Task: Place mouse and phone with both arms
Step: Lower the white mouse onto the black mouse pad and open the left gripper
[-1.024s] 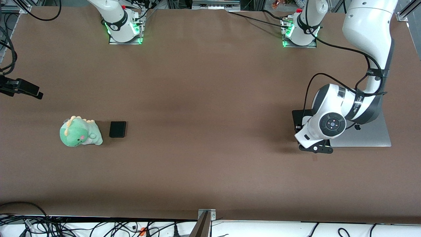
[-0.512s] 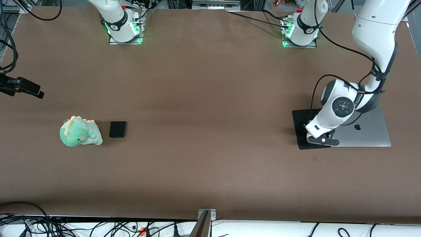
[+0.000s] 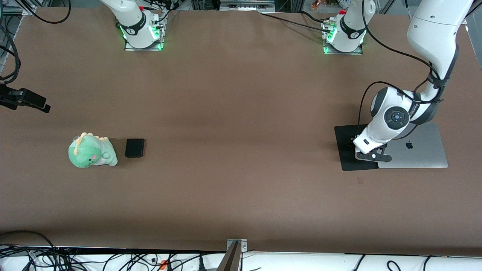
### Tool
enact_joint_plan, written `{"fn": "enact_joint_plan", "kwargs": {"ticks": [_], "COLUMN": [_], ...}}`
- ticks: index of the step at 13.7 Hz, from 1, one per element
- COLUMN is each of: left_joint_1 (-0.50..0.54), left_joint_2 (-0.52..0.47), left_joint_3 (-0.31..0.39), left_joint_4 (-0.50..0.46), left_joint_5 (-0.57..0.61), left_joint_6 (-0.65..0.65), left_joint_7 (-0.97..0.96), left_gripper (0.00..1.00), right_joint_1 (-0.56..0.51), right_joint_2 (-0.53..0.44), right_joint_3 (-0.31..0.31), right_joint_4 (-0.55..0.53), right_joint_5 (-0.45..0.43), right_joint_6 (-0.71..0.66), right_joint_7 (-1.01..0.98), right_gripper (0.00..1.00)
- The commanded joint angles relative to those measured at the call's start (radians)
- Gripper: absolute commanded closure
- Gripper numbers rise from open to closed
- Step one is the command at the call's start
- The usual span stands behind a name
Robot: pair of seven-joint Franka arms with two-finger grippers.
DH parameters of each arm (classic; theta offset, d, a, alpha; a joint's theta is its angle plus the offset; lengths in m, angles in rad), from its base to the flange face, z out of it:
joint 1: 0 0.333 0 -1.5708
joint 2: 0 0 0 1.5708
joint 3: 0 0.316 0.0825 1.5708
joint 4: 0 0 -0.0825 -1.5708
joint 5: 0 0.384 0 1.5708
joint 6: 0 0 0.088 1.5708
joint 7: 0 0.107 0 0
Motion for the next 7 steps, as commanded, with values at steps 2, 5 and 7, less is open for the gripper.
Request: {"fn": "enact_joint_plan", "kwargs": {"ticks": [2, 5, 7], "left_joint_1": [0.001, -0.005, -0.004], "left_joint_2": [-0.070, -0.069, -0.069], "left_joint_3": [-0.076, -0.123, -0.162], "left_joint_4": [0.173, 0.354, 0.465], "left_joint_5": [0.021, 0.007, 0.004], "left_joint_6": [-0.334, -0.629, -0.804], "left_joint_7": [-0.008, 0.004, 0.015], "left_gripper": [0.00, 0.00, 0.00], "right_joint_1": [-0.017, -0.017, -0.017], "right_joint_2": [-0.011, -0.011, -0.011], "right_joint_3": [0.019, 0.019, 0.019], "right_joint_4": [-0.011, -0.011, -0.011], "right_joint_5": [-0.007, -0.007, -0.009], "right_joint_6": [0.006, 0.006, 0.006], "right_joint_7": [0.009, 0.007, 0.003], "right_gripper": [0.00, 0.00, 0.00]}}
